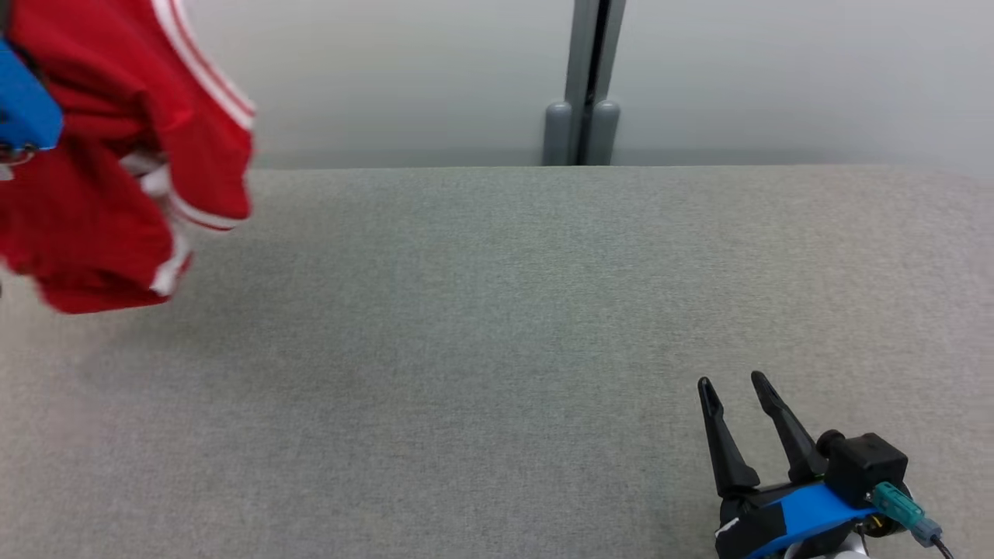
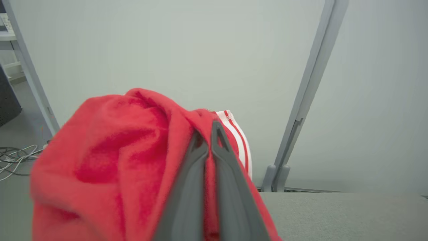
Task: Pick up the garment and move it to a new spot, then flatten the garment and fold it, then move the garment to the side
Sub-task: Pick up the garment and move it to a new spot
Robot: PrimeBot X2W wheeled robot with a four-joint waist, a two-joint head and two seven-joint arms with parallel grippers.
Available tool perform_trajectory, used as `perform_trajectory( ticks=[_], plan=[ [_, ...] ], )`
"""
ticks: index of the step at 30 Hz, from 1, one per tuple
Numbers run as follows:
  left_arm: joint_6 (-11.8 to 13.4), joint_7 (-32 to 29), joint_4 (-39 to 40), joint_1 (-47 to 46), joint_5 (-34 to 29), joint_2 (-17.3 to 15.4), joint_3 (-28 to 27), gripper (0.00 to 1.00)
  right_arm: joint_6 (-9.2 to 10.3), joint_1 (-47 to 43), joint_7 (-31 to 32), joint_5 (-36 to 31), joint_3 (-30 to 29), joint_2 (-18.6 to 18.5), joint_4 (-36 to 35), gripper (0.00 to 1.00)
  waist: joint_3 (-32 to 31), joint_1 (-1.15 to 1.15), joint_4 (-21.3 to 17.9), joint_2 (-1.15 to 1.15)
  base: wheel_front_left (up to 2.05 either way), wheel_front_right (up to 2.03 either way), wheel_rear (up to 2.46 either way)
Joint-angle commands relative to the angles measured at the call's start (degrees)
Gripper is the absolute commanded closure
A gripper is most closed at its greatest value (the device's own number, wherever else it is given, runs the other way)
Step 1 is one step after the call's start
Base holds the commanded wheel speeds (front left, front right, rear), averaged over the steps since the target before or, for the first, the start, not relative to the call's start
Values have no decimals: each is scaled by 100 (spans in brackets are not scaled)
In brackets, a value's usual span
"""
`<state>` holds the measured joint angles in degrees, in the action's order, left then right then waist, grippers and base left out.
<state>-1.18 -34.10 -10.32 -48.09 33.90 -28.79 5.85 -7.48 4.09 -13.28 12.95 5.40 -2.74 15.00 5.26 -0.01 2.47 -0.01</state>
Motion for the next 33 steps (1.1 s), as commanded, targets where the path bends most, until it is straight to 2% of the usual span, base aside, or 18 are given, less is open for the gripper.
perform_trajectory(
  ticks=[1,8,13,16,19,21,23,27,28,29,30,33],
  plan=[
    [-53,-49,150,-144,31,114,111,100,-2,-90,-43,29,4,-30,33,0,-229,1,-286,1,0,0,0],
    [-234,-176,595,-200,237,731,674,100,-3,-64,-67,108,-9,-27,42,0,-193,1,-691,1,0,0,0],
    [-324,-29,495,262,296,1138,1115,100,-2,76,-96,176,20,-29,81,0,-48,1,-1021,1,0,0,0],
    [-366,204,216,628,335,1364,1300,100,-3,139,-111,192,16,-29,109,0,41,1,-1225,1,0,0,0],
    [-388,499,-251,996,2,1382,1645,100,-3,165,-128,222,2,-29,150,0,103,1,-1397,1,0,0,0],
    [-380,716,-629,1288,-62,1562,1811,100,-3,177,-141,216,-11,-26,167,0,121,1,-1483,1,0,0,0],
    [-374,837,-793,1381,-155,1591,1891,100,-3,186,-146,224,-17,-27,171,0,133,1,-1522,1,0,0,0],
    [-206,1430,-1470,1769,-504,1734,2145,100,-3,183,-157,226,-54,-27,192,0,120,1,-1604,1,0,0,0],
    [-163,1596,-1620,1879,-516,1805,2171,64,-3,170,-156,228,-62,-28,192,0,116,1,-1613,1,0,0,0],
    [-115,1764,-1749,1959,-550,1873,2180,42,-3,154,-156,227,-76,-27,199,0,103,1,-1611,1,0,0,0],
    [-75,1950,-1853,2008,-582,1917,2172,0,-3,132,-159,221,-92,-27,201,0,90,1,-1599,1,0,0,0],
    [37,2442,-2107,2160,-547,2039,2091,0,-3,56,-165,156,-172,-27,198,0,16,1,-1495,1,0,0,0]
  ],
)
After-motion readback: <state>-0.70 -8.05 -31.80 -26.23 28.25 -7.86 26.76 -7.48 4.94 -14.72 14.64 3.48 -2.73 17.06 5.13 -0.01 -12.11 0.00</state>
